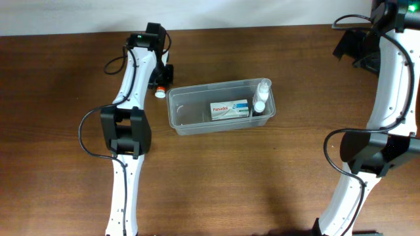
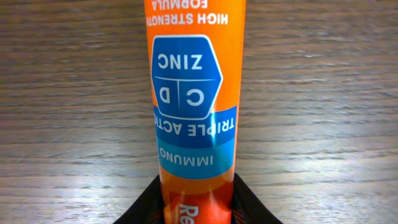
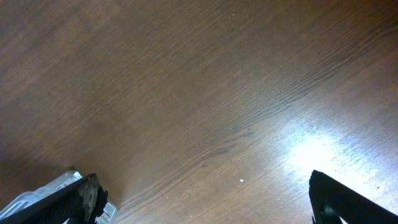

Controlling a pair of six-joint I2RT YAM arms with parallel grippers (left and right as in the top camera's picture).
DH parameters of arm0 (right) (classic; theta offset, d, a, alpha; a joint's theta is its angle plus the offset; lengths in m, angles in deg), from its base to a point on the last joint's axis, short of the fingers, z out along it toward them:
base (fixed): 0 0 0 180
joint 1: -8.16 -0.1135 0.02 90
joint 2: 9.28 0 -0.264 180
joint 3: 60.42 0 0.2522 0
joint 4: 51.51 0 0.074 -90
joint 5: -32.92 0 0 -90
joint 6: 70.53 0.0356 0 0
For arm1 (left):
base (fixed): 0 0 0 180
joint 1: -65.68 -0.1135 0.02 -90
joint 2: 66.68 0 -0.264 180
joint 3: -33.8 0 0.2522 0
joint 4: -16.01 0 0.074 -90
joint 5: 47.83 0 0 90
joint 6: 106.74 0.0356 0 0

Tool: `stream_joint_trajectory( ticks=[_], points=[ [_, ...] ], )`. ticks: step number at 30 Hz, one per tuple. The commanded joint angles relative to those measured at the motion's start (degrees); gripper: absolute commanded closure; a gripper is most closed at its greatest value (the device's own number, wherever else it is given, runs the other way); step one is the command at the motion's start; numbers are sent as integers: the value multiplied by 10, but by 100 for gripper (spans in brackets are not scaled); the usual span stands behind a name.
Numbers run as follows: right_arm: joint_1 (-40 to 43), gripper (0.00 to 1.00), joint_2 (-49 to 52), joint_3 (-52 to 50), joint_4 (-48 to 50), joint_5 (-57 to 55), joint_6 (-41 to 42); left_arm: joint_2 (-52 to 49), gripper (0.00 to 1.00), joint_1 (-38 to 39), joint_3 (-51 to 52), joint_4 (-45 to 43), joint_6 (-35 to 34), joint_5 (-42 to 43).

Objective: Pack container
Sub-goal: 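Lift the orange tube and carry it over the container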

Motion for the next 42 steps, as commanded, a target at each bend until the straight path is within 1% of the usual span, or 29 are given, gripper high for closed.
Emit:
stream_joint_trajectory(
  ticks=[1, 4, 8, 12, 13, 17, 23, 28, 32, 36, 37, 42],
  points=[
    [1, 2, -10, 7, 0, -7, -2, -32, 78, -8, -17, 1, -3, -9],
    [1, 2, -9, 7, 0, -7, -2, -32, 78, -8, -45, 14, -3, -9],
    [1, 2, -10, 7, 0, -7, -2, -32, 81, -8, -124, 68, -3, -9],
    [1, 2, -9, 7, 0, -7, -2, -31, 81, -5, -221, 127, 15, -8],
    [1, 2, -9, 7, 0, -7, -2, -30, 81, -3, -275, 162, 26, -8],
    [1, 2, -10, 7, 0, -7, -2, 15, 81, 1, -275, 178, 42, -5],
    [1, 2, -9, 7, 0, -7, -2, 92, 81, 20, -274, 178, 42, -4],
    [1, 2, -9, 7, 0, -7, -2, 171, 81, 52, -259, 178, 42, -4],
    [1, 2, -9, 7, 0, -7, -2, 218, 81, 76, -219, 178, 67, -4],
    [1, 2, -10, 7, 0, -7, -2, 256, 81, 101, -135, 178, 117, -5],
    [1, 1, -10, 7, 0, -7, -2, 263, 81, 115, -83, 178, 147, -9],
    [1, 2, -9, 7, 0, -7, -2, 263, 81, 140, 17, 178, 236, -8]
  ],
)
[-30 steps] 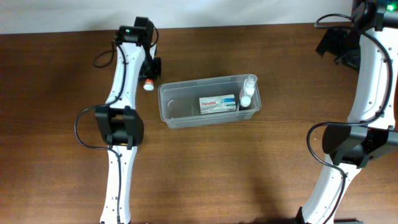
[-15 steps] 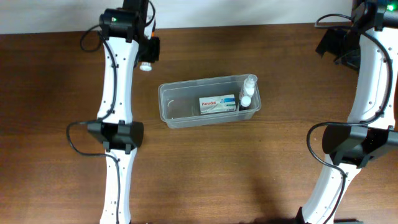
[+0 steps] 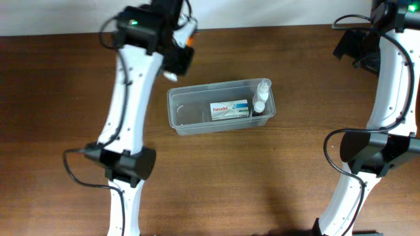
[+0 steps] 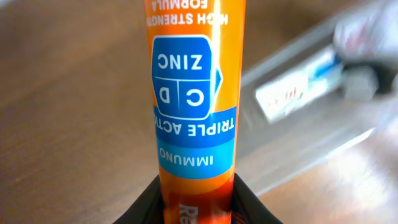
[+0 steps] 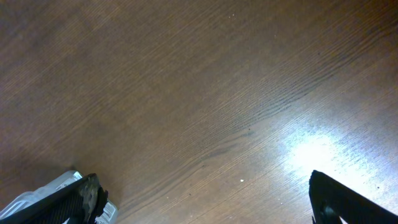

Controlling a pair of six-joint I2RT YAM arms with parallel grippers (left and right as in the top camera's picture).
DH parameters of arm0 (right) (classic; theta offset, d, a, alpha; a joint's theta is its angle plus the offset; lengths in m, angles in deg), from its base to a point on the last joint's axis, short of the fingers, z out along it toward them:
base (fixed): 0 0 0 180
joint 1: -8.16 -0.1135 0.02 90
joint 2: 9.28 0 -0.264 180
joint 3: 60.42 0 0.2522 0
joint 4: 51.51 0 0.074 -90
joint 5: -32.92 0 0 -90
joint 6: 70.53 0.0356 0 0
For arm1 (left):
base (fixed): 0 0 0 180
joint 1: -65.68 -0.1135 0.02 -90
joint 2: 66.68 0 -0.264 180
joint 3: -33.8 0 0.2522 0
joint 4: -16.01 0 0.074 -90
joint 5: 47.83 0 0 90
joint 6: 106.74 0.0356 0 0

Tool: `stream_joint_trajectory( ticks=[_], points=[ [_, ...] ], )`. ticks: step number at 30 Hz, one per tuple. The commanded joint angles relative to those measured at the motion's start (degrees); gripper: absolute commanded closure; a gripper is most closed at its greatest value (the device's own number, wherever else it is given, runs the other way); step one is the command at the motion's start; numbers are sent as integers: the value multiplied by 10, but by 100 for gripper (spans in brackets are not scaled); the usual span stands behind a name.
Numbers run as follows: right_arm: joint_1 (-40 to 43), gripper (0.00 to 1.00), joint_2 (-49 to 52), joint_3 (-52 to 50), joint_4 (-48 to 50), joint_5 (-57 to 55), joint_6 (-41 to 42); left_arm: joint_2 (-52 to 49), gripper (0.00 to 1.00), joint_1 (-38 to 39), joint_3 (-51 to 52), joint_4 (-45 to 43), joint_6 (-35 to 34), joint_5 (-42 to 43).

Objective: Pack container
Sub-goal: 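Lift the orange tube and carry it over the container, then lower the orange tube into the container's front and release it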

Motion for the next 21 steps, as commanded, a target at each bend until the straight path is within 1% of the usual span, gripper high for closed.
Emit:
stream_joint_trajectory(
  ticks=[1, 7, 13, 21],
  points=[
    [1, 2, -9, 7, 0, -7, -2, -4, 81, 23, 76, -1, 109, -5],
    [1, 2, -9, 7, 0, -7, -2, -4, 80, 54, 160, -33, 204, 19],
    [1, 2, -9, 7, 0, -7, -2, -4, 80, 78, 210, -77, 277, 21],
    [1, 2, -9, 7, 0, -7, -2, -4, 79, 91, 262, -137, 379, 21]
  ],
)
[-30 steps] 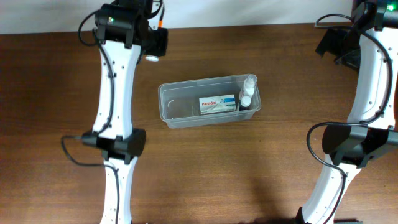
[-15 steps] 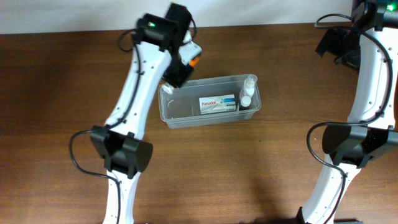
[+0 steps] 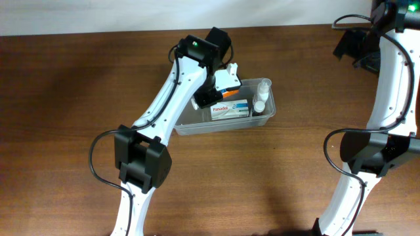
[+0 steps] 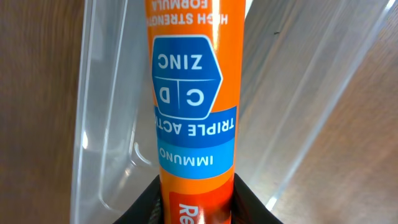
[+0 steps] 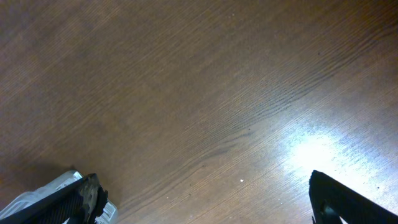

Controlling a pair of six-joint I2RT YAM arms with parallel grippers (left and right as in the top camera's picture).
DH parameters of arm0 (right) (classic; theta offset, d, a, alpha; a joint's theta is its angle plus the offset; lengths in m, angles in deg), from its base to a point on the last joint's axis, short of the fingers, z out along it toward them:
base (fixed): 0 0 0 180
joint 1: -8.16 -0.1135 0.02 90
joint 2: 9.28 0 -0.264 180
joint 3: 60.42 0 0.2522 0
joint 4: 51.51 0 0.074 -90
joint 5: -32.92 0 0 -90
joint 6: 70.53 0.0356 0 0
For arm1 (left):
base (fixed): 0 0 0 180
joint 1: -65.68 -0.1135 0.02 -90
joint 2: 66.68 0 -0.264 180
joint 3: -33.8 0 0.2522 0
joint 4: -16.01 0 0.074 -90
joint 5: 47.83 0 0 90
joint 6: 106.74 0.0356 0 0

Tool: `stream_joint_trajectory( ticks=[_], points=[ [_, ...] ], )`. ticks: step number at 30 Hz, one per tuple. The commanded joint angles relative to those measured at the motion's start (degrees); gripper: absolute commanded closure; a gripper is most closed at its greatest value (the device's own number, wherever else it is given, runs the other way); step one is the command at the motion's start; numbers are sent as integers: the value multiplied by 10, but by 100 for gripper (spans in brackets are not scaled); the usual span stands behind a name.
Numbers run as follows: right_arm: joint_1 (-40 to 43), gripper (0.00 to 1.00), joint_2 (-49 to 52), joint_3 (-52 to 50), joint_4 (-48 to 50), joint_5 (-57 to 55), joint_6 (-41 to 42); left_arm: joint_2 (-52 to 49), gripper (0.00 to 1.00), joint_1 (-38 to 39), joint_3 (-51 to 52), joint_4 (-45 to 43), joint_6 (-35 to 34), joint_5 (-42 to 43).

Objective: Pack container
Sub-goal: 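Lower the orange tube into the container's front and release it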

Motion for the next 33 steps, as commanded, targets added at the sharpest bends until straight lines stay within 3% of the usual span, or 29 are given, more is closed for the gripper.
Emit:
stream_joint_trajectory(
  ticks=[1, 14, 21, 31, 33],
  points=[
    [1, 2, -10, 7, 0, -7, -2, 1, 79, 2, 21, -22, 82, 11],
    [1, 2, -10, 7, 0, -7, -2, 0, 79, 3, 61, -47, 200, 50],
    [1, 2, -10, 7, 0, -7, -2, 0, 66, 5, 64, -57, 202, 111],
    [1, 2, -9, 7, 0, -7, -2, 0, 64, 23, 64, -58, 201, 151],
    [1, 1, -9, 7, 0, -7, -2, 0, 58, 27, 64, -60, 201, 150]
  ],
)
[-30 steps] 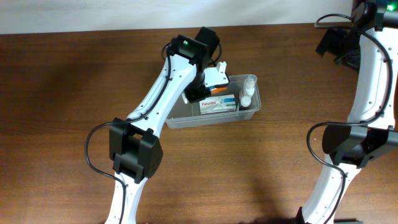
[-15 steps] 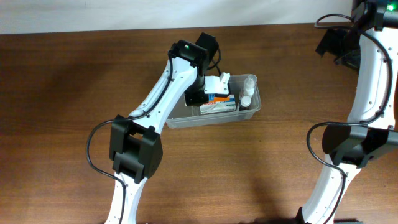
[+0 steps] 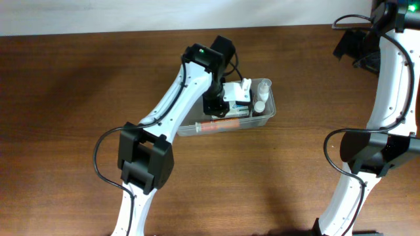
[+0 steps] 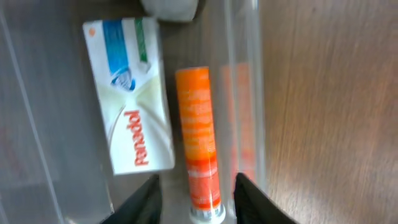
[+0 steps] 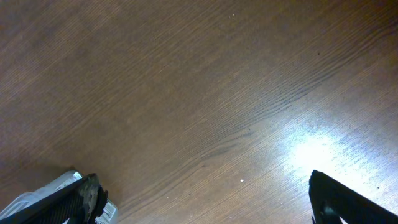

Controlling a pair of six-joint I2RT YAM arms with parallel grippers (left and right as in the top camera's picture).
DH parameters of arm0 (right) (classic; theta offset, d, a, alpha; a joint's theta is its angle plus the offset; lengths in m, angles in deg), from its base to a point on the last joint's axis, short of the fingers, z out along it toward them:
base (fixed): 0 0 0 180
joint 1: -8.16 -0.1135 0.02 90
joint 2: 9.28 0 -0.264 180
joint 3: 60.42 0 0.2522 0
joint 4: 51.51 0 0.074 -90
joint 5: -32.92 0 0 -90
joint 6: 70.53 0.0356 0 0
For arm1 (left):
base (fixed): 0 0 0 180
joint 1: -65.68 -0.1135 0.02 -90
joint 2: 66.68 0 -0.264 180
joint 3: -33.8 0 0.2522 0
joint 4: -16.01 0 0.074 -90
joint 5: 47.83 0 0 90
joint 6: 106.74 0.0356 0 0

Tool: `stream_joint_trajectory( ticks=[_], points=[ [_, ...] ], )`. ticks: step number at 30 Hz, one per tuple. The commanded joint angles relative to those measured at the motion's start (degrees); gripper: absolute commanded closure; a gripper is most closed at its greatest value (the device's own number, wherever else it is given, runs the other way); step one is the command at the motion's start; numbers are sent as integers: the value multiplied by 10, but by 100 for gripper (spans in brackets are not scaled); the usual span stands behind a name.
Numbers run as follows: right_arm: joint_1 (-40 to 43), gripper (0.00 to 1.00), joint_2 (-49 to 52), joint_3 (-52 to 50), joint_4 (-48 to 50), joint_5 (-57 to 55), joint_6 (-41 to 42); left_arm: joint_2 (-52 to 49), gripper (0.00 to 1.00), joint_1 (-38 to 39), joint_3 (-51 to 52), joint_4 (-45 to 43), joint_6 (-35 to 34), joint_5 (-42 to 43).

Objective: Pack container
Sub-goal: 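Lower the orange tube into the container's front and release it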

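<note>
The orange vitamin tube point(image 4: 200, 142) lies flat in the clear plastic container point(image 3: 183, 130), along its near wall point(image 4: 244, 93), also seen as the orange tube point(image 3: 220, 122) from overhead. A white Panadol box point(image 4: 129, 124) lies beside it. My left gripper point(image 4: 194, 199) hovers open just above the tube's capped end; overhead it is the left gripper point(image 3: 228, 94) over the container. White bottles point(image 3: 262, 92) stand at the container's right end. My right gripper point(image 5: 202, 199) is open high over bare table at the far right.
The brown wooden table point(image 3: 65, 98) spreads all around the container. The right arm point(image 3: 387, 78) rises along the right edge, far from the container. A white wall strip runs along the back.
The left gripper has opened and let go of the orange tube, which now lies flat in the container beside the Panadol box. The right arm has not moved.
The left gripper was shut on the orange tube on the table left of the container. Then it held the tube raised near the back edge, then over the container. Now the tube lies inside and the gripper is open.
</note>
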Motion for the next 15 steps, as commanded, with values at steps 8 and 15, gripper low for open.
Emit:
stream_joint_trajectory(
  ticks=[8, 15],
  points=[
    [1, 2, -10, 7, 0, -7, -2, 0, 57, 9, 3, -10, 0, -23],
    [1, 2, -9, 7, 0, -7, -2, 4, 53, 4, -9, -38, -188, -181]
  ],
)
